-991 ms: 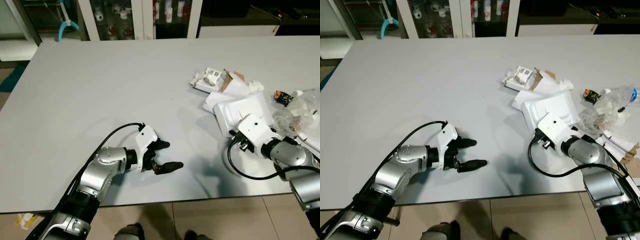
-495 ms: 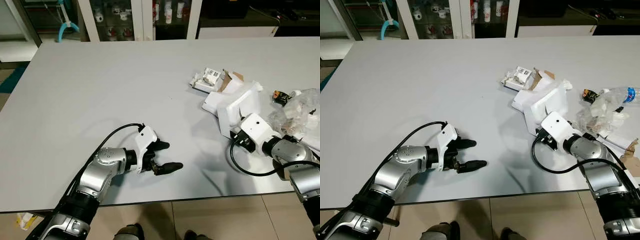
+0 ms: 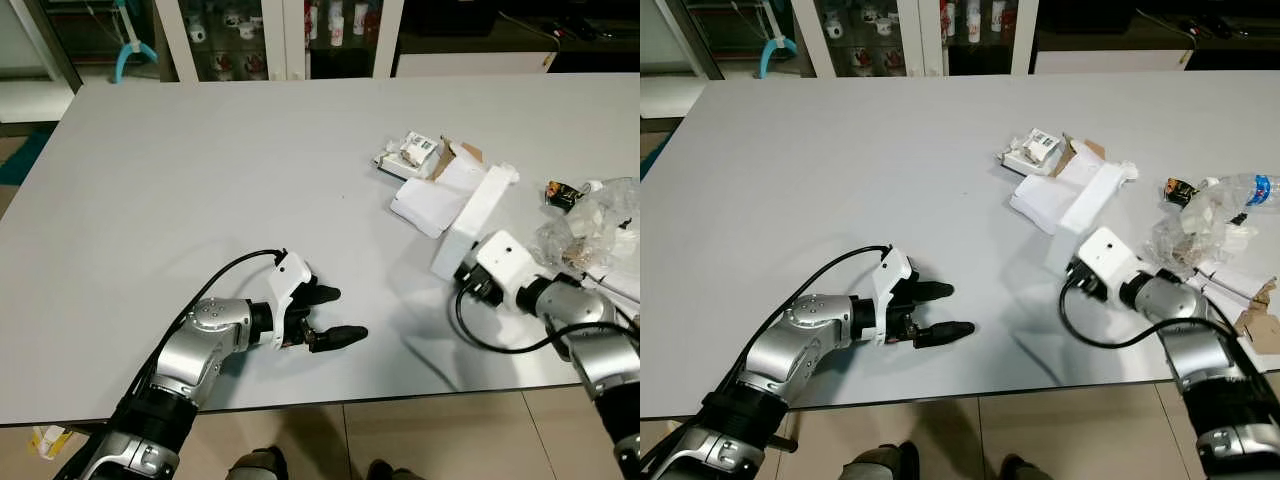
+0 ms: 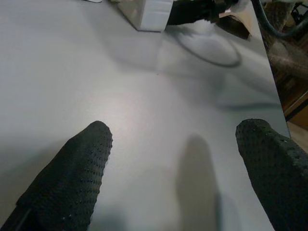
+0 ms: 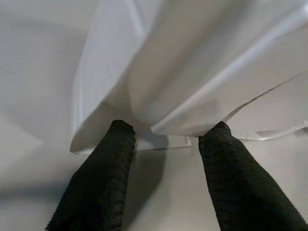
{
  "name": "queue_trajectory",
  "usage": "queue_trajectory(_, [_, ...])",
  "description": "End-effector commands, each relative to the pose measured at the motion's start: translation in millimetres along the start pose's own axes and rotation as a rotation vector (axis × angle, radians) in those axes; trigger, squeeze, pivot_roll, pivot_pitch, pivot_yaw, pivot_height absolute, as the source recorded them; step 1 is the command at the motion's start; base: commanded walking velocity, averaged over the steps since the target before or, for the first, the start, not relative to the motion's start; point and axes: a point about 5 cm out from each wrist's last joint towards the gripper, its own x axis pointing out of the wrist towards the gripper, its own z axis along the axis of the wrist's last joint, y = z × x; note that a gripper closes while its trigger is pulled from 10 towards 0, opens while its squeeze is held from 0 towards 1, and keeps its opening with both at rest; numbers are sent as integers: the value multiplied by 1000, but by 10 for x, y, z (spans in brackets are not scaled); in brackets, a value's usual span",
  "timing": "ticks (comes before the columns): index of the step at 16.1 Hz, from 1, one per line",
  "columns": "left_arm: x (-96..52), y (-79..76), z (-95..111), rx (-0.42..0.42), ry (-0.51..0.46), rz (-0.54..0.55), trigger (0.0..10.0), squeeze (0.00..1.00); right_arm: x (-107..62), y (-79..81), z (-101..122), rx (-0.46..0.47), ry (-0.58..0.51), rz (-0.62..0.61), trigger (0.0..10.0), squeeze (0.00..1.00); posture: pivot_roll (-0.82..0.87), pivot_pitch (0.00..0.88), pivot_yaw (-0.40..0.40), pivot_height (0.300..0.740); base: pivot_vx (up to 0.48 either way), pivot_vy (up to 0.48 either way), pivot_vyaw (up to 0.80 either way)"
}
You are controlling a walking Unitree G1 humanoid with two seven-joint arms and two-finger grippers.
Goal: Picking trash to rubbish bin
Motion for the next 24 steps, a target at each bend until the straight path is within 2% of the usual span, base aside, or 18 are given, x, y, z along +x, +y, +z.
queue_trajectory(1, [-12,-19,-11,-19,-3,-10,10000,0,-11,122,-118,21,36,61,0,0,260,167,2,740,0,0,0])
queue_trajectory(5, [-14,-32,-35,-13,11,-14,10000,0,-99,129,14,-6,-31,72,0,0,259,165,3,740,0,0,0])
queue_trajectory(8, [-13,-31,-32,-14,12,-11,10000,0,-239,87,220,-51,-103,46,0,0,255,161,1,740,0,0,0])
queue_trajectory(11, [1,-38,-32,-16,9,-15,10000,0,-440,47,462,-46,-178,19,0,0,255,161,1,740,0,0,0])
queue_trajectory(16, [31,-44,6,-20,-8,-22,10000,0,-651,60,575,-5,-198,43,0,0,236,154,3,740,0,0,0])
queue_trajectory(18, [55,-44,-3,-18,-7,-25,10000,0,-772,-16,654,16,-207,5,0,0,230,148,3,740,0,0,0])
queue_trajectory(20, [57,-44,-1,-18,-8,-25,10000,0,-783,-26,685,-6,-208,-1,0,0,230,148,3,740,0,0,0])
queue_trajectory(21, [68,-37,3,-16,-8,-24,10000,0,-747,-54,707,-39,-208,-40,10000,0,226,143,4,740,0,0,0])
queue_trajectory(23, [72,-35,6,-15,-9,-25,10000,0,-709,-72,695,-22,-208,-44,10000,16,226,143,4,740,0,0,0])
queue_trajectory(24, [74,-37,5,-14,-7,-26,10000,0,-675,-43,658,-49,-181,4,10000,1000,226,143,4,740,0,0,0])
